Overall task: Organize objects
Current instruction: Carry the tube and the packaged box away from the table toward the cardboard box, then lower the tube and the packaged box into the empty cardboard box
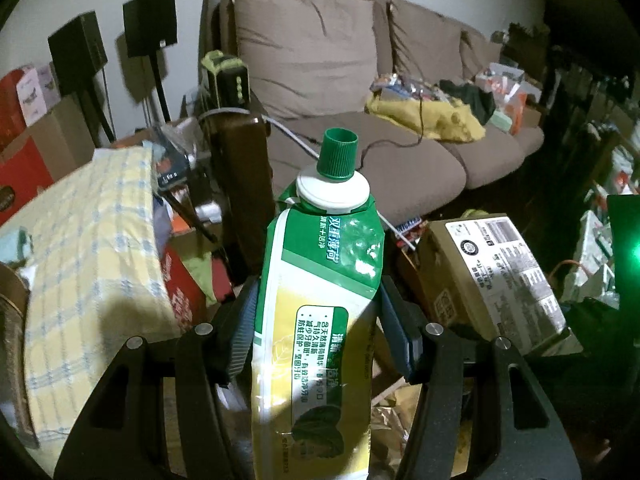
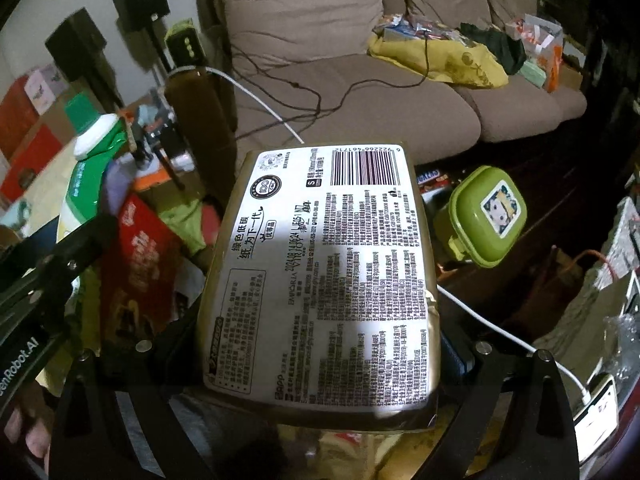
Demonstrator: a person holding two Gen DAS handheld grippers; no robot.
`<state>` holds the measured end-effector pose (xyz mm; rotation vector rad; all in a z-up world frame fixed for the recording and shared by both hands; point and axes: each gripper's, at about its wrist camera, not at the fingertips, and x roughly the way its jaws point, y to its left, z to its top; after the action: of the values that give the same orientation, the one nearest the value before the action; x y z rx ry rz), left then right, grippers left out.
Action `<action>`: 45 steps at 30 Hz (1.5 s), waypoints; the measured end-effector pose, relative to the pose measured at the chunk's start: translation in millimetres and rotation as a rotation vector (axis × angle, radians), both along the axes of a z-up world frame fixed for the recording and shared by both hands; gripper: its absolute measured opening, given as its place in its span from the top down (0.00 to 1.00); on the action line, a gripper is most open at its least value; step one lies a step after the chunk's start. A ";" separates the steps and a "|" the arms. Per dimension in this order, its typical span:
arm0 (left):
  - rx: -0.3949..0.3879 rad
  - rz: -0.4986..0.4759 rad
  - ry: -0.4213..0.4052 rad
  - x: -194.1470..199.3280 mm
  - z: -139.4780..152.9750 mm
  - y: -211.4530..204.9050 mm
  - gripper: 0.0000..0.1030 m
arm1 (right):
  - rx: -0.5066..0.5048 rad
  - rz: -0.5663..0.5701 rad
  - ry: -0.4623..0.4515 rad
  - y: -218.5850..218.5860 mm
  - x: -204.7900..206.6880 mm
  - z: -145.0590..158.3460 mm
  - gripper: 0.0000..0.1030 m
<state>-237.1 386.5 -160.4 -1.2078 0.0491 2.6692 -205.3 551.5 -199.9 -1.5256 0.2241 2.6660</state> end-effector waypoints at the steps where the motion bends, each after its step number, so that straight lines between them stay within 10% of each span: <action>1: -0.001 -0.002 -0.014 -2.1 -5.2 1.7 0.47 | 0.006 0.003 -0.011 -0.9 -0.7 -4.2 0.06; 9: 0.033 -0.041 -0.168 -12.0 -48.9 12.1 0.47 | -0.021 0.018 -0.097 -3.0 -6.8 -37.7 0.06; 14: 0.051 -0.016 -0.203 -16.5 -67.4 8.4 0.47 | 0.105 0.026 -0.110 -12.1 -7.6 -42.0 0.06; 45: 0.009 0.117 -0.389 -66.9 -169.9 -4.4 0.48 | 0.089 0.109 -0.251 -34.3 -29.6 -141.5 0.06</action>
<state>-304.1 382.1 -330.3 -1.7504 -0.0965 2.4715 -234.9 517.3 -341.4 -1.8706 0.0082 2.4875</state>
